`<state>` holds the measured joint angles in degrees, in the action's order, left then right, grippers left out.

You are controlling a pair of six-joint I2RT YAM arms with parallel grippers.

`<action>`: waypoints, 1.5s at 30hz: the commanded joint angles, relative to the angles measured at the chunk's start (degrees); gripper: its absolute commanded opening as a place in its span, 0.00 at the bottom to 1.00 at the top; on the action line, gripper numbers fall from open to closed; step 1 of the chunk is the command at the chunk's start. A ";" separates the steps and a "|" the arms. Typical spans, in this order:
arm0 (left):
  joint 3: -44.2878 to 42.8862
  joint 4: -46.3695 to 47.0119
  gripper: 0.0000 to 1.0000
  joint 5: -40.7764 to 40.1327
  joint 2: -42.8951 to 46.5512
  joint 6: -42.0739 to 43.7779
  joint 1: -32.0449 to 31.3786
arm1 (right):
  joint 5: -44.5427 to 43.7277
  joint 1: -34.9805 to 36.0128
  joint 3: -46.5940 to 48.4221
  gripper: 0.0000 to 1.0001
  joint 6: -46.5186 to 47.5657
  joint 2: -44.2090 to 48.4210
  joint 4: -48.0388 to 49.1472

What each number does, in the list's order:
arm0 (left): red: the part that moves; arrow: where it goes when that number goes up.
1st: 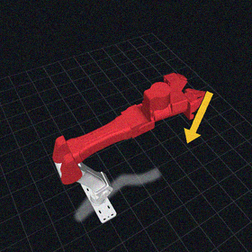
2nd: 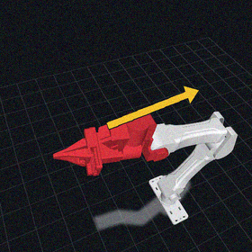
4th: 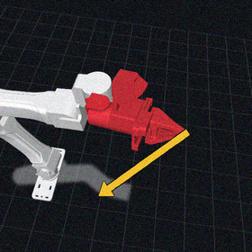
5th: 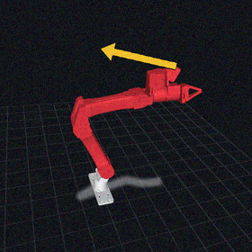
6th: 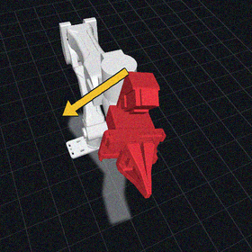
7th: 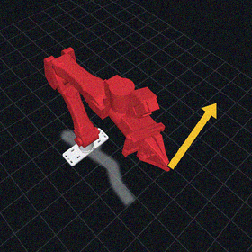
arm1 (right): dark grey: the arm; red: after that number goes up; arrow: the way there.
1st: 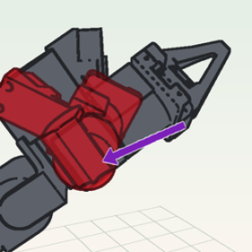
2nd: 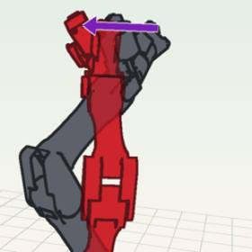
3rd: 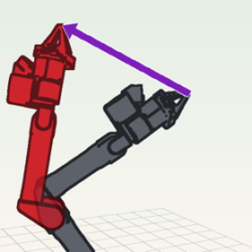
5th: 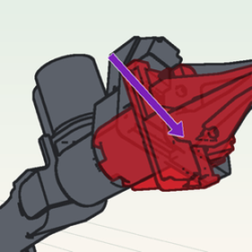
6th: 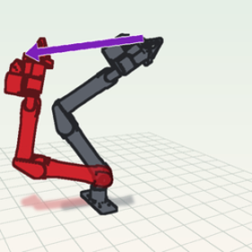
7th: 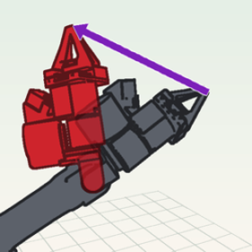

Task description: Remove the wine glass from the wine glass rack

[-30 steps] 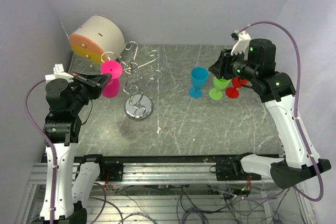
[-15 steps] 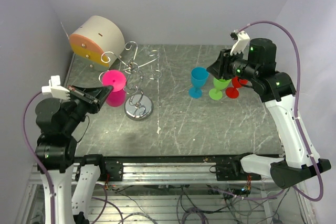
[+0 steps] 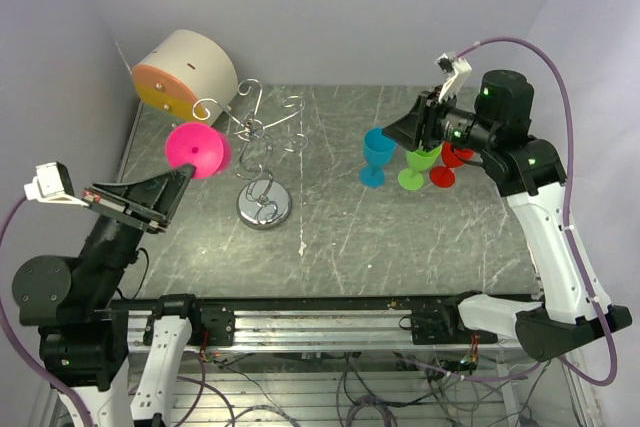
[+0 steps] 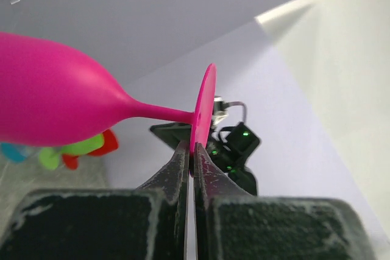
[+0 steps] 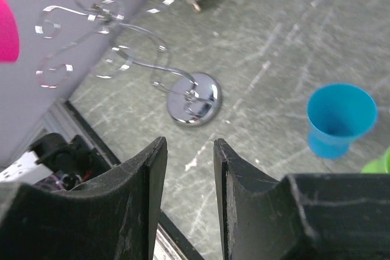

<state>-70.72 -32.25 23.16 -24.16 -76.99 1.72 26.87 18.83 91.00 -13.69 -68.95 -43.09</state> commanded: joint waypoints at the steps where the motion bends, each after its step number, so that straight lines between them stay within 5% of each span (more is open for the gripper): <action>1: -2.73 16.92 0.07 3.80 -2.74 -2.30 -0.45 | 13.64 0.07 1.38 0.37 -4.17 2.59 10.18; 9: 6.08 47.28 0.07 11.68 -5.39 -14.82 -1.49 | 31.77 0.11 -3.15 0.38 -17.52 3.27 32.53; 16: 15.23 74.30 0.07 19.59 -11.56 -22.65 -5.43 | 36.63 0.09 -7.15 0.40 -23.65 4.25 44.97; 27: 21.51 116.15 0.07 20.78 -22.25 -42.38 -8.04 | 42.71 0.69 -13.18 0.56 -45.84 -0.84 81.10; 33: 21.98 122.17 0.07 20.03 -24.52 -46.32 -8.04 | 41.93 4.07 -10.36 0.57 -50.49 -6.60 89.43; 45: 22.84 120.88 0.07 20.09 -23.76 -45.64 -8.04 | 38.77 12.48 -2.33 0.57 -42.38 -11.38 81.20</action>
<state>-48.53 82.48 43.59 -48.38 -119.81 -5.85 67.16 29.50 85.84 -58.11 -79.66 38.06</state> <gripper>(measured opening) 0.080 0.567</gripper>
